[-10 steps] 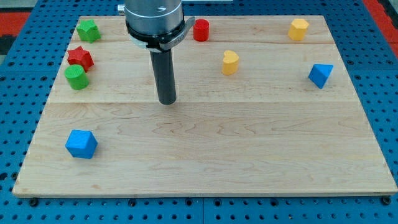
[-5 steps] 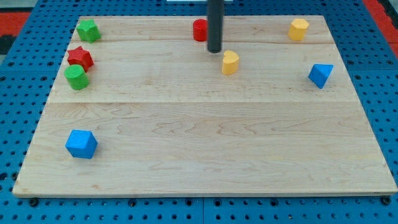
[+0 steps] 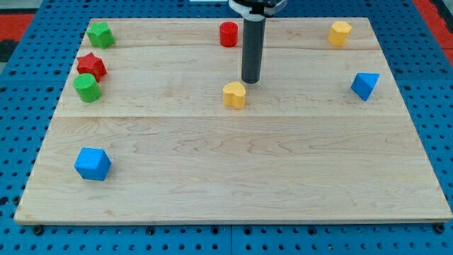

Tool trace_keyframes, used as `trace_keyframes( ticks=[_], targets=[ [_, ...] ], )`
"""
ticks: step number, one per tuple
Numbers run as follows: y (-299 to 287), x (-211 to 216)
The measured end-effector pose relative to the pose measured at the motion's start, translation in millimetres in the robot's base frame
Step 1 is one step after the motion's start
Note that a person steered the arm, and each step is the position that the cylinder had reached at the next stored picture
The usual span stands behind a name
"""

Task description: Move the yellow heart towards bottom center of the board

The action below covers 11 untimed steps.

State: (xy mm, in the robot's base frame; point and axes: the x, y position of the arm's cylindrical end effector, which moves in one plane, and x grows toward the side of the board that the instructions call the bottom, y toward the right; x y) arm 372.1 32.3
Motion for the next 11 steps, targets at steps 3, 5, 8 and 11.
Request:
trace_keyframes(
  ticks=[3,5,8,11],
  targets=[
    [-28.1,53.9],
    [-107.0,34.3],
    [-73.3,158.9],
    [-101.5,46.8]
  ],
)
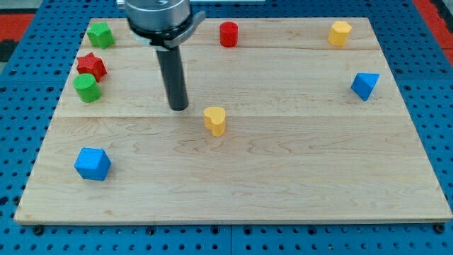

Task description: Move the yellow heart towards bottom center of the board

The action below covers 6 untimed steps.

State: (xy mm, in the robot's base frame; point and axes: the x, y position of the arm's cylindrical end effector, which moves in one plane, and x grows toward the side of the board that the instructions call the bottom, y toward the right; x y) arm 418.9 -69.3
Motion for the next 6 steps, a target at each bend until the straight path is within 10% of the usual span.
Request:
trace_keyframes(
  ticks=[2,6],
  targets=[
    [71.1,86.9],
    [81.6,63.7]
  ],
)
